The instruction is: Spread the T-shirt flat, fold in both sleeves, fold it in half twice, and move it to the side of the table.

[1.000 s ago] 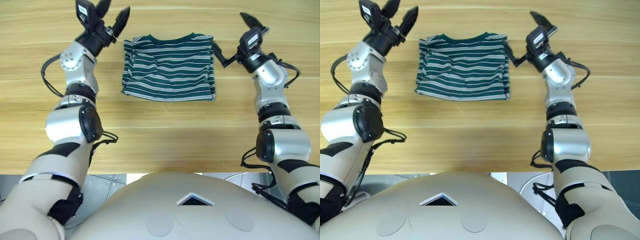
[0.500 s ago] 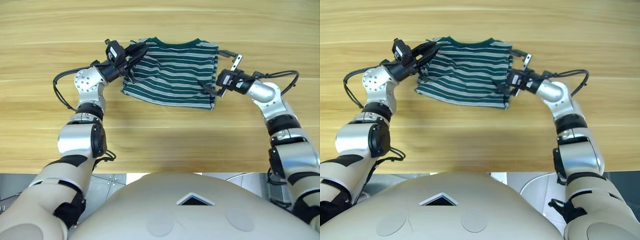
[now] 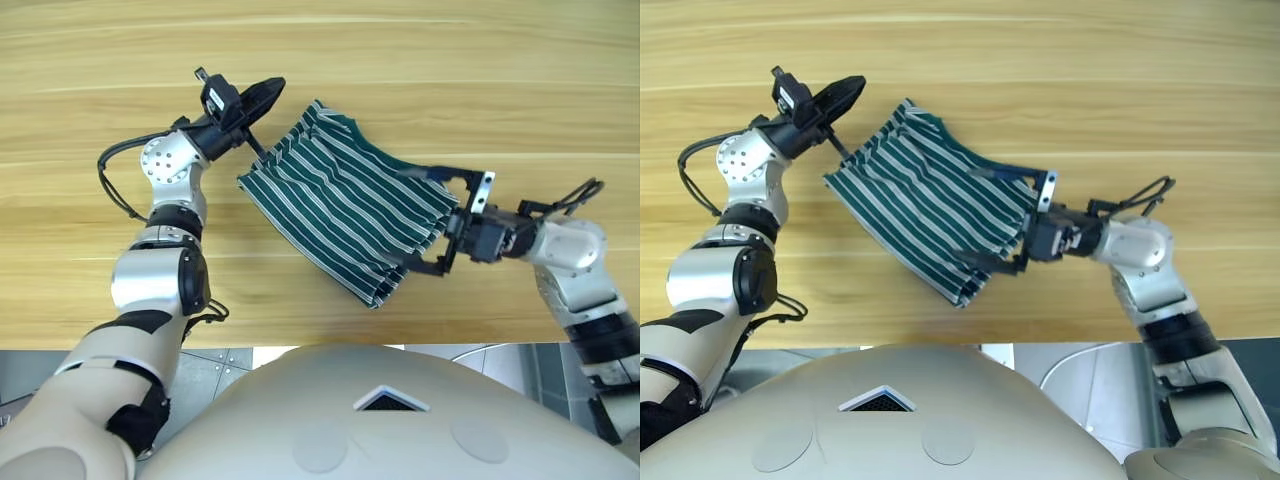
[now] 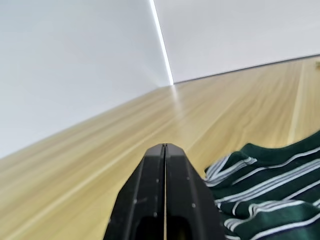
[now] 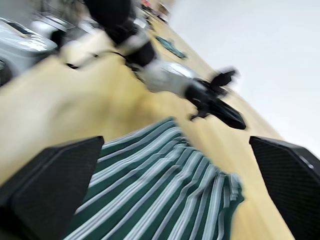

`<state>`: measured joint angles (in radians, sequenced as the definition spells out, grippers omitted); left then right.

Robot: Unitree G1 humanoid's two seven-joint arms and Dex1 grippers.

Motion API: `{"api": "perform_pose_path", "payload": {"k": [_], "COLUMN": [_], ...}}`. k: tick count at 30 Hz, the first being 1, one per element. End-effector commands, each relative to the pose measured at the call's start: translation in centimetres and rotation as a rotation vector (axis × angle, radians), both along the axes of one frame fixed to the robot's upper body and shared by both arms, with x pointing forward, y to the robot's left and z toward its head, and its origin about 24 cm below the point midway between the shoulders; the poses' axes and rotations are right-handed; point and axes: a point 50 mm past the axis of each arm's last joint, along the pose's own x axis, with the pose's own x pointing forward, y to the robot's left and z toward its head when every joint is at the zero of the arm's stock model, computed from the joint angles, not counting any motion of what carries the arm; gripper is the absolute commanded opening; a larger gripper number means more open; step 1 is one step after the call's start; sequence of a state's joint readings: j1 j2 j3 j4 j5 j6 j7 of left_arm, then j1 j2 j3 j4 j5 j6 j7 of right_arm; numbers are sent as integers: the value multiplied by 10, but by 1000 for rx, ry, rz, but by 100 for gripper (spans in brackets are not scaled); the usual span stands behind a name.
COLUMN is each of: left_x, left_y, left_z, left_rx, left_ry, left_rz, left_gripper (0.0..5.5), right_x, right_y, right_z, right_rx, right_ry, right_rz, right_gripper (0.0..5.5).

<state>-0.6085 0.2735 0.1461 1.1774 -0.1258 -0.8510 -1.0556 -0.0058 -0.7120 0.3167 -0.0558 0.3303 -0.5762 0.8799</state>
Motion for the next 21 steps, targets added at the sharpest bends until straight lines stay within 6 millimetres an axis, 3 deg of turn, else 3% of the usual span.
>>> {"api": "perform_pose_path", "payload": {"k": [1,5,9,15,21], "left_x": [-22,-55,-71,-67,-61], "left_y": [5,8,3,-13,-21], "left_z": [-5,-1,3,-15,-29], "left_rx": [76,151,263,562,828], "left_ry": [-25,-30,-19,-38,-95], "left_rz": [-180,-475,-607,-597,-618], "left_gripper": [3,3,3,3,3], "right_x": [29,68,89,92,87], "right_y": [19,35,52,69,75], "right_z": [-1,-9,-27,-55,-64], "right_rx": [-3,-48,-141,-267,-294], "right_ry": [-47,-94,-108,-117,-108], "right_rz": [-110,-301,-390,-396,-358], "right_gripper": [540,540,540,540,540]}}
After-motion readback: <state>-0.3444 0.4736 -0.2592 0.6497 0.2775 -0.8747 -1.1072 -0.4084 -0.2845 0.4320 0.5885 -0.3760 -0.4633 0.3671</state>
